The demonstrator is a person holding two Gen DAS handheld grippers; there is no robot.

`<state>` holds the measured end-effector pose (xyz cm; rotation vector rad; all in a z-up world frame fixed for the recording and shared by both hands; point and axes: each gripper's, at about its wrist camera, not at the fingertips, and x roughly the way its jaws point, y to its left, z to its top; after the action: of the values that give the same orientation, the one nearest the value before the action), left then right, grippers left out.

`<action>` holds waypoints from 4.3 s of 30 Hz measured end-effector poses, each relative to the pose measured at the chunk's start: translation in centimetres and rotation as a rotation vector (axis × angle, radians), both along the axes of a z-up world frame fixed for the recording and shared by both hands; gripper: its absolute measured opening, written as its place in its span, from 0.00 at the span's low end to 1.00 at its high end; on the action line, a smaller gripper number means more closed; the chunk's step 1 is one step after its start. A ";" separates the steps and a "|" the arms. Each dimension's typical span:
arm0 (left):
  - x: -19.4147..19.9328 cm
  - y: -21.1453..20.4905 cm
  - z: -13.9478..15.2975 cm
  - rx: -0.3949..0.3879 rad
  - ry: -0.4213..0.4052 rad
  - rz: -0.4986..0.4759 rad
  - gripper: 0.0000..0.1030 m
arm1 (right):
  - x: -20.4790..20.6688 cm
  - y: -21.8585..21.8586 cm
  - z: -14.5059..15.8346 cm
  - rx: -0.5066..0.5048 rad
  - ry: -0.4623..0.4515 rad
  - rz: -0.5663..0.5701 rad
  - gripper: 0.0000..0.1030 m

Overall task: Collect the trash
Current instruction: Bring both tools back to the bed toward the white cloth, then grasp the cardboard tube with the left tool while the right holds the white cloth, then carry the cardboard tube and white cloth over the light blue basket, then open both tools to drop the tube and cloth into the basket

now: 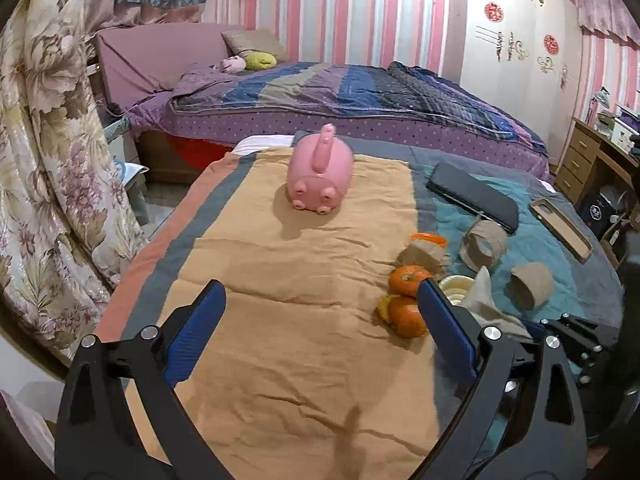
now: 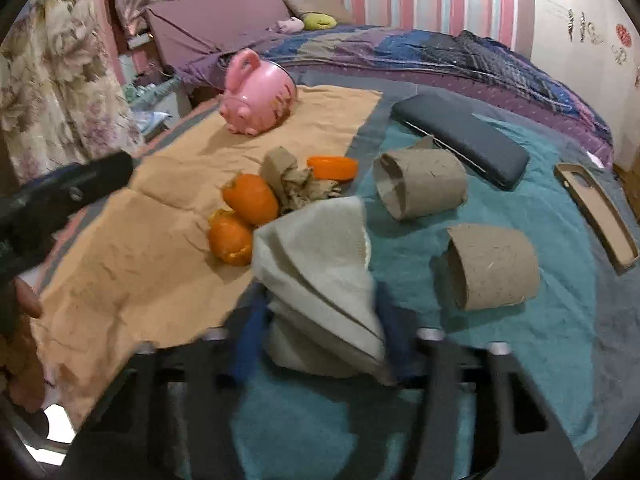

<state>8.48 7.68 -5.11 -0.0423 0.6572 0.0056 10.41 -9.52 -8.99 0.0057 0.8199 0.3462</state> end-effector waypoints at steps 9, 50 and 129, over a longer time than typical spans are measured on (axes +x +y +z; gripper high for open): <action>-0.2 -6.7 0.5 -0.016 -0.033 -0.125 0.91 | -4.0 -10.1 4.8 0.053 -0.180 -0.189 0.31; -1.3 -23.4 1.2 -0.044 -0.011 -0.358 0.56 | -10.0 -28.3 6.1 0.139 -0.194 -0.445 0.32; -11.7 -46.9 6.0 -0.103 -0.032 -0.840 0.90 | -25.4 -47.3 5.1 0.233 -0.266 -1.112 0.72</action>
<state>-3.17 -39.22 0.87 0.1369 0.6032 -0.8367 -14.95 -56.86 -3.89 0.5995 0.4109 -0.6026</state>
